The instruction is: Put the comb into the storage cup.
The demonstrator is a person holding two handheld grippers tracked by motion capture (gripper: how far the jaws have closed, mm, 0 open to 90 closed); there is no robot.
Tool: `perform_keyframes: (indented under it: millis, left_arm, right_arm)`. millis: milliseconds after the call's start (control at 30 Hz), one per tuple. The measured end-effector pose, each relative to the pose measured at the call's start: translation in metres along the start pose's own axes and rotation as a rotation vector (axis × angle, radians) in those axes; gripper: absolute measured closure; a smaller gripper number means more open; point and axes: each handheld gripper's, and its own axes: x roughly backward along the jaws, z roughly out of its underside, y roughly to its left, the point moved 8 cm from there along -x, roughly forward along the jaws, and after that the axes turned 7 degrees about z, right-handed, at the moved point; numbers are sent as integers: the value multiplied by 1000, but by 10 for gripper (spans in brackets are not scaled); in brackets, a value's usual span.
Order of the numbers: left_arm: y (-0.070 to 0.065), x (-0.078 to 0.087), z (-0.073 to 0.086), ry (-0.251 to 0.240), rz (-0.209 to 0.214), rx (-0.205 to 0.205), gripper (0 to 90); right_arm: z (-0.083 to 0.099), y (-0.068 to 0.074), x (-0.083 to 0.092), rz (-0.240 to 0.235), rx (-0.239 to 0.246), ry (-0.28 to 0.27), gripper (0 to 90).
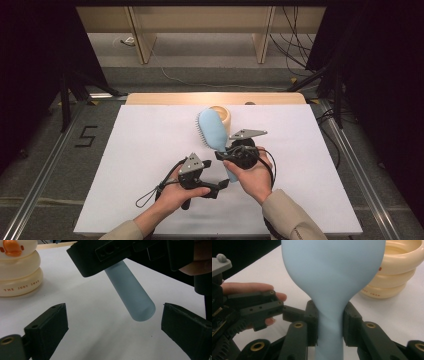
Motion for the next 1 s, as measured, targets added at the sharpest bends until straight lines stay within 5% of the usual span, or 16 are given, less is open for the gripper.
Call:
perform_keyframes:
  millis: [1000]
  left_arm:
    - [1, -9, -1, -36, 34, 86, 184]
  right_arm:
    - [-3, 4, -3, 2, 1, -14, 704]
